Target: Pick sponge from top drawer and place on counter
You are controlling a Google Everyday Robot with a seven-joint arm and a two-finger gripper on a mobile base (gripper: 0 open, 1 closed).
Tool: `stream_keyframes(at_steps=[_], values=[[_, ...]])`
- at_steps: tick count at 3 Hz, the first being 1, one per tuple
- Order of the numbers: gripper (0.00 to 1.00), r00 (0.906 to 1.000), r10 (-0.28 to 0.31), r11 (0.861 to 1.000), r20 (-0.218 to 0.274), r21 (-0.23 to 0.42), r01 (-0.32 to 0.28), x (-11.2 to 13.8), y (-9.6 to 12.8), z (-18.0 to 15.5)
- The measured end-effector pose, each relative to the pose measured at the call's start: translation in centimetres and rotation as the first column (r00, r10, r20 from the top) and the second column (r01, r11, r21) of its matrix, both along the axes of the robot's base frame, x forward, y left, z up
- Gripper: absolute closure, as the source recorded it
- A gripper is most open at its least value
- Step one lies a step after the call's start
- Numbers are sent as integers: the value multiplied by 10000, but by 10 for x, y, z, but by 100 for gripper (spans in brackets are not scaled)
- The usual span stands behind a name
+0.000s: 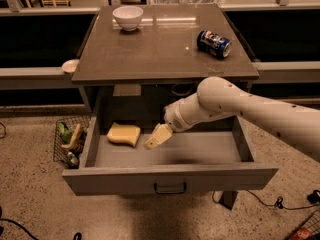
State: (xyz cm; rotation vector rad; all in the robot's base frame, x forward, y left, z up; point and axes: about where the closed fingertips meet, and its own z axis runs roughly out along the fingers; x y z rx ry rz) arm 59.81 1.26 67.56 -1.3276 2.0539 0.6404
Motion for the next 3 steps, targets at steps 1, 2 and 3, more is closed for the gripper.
stream_keyframes(at_steps=[1,2,3], values=[[0,9985,477,9989,266,-45,-476,7,26,-18],[0,9941,918,9957,575,-134,-912,13,49,-36],[0,9887,1276,9918,789,-106,-1272,17,67,-50]])
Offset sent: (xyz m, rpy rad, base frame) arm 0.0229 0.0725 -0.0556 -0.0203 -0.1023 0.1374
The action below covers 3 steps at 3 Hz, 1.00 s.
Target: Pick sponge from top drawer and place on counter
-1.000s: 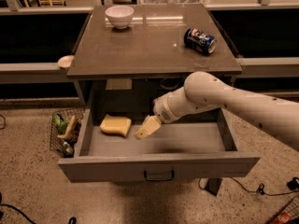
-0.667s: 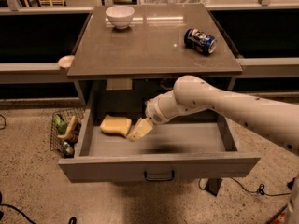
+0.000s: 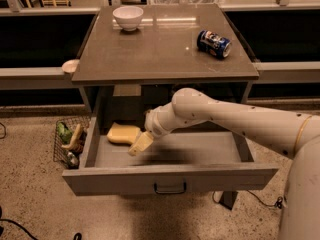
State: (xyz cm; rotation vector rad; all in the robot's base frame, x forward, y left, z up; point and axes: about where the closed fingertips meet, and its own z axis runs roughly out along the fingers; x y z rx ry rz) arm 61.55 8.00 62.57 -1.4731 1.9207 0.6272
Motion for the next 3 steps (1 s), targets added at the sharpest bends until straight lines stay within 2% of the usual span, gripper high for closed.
stream_keyframes(at_steps=[3], values=[[0,9983,286,9996,499,-11,-286,5,25,-15]])
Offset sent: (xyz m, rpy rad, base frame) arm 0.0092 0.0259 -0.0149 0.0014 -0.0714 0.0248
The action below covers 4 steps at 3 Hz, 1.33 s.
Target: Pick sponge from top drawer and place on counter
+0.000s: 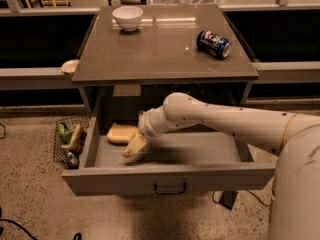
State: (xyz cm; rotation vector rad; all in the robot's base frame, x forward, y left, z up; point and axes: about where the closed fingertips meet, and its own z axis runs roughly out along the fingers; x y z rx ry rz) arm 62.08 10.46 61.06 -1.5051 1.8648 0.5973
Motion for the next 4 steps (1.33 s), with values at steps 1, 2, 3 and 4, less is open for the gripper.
stream_keyframes(at_steps=[1,2,3,4], values=[[16,10000,23,10000,28,3,-23,0,1,-1],[40,10000,88,10000,-8,25,-88,0,4,-5],[63,9997,214,9998,-102,32,-214,-1,5,-8],[87,9999,27,10000,104,-71,-26,-3,-12,5]])
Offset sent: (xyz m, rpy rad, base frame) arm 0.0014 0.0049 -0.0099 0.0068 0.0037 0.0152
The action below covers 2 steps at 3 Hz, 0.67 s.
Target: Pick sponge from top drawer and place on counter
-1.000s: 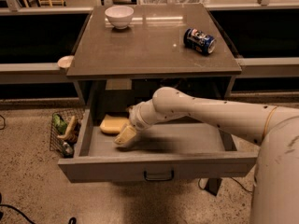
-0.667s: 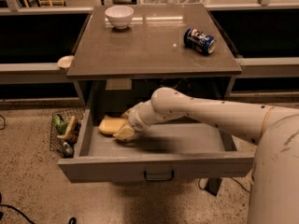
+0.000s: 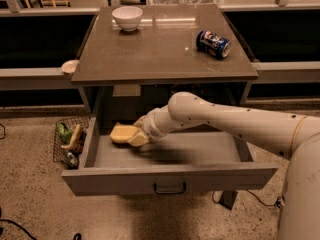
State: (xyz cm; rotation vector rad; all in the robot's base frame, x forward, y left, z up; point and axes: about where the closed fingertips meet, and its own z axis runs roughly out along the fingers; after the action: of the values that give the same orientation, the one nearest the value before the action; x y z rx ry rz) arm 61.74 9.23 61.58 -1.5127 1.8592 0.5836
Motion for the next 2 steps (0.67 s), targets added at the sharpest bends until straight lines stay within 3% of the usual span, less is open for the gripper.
stream_keyframes(at_steps=[1,2], values=[[100,9977,-569,9974,375,-427,585,-7,-37,26],[100,9914,-930,9883,920,-1124,1031,-17,-68,73]])
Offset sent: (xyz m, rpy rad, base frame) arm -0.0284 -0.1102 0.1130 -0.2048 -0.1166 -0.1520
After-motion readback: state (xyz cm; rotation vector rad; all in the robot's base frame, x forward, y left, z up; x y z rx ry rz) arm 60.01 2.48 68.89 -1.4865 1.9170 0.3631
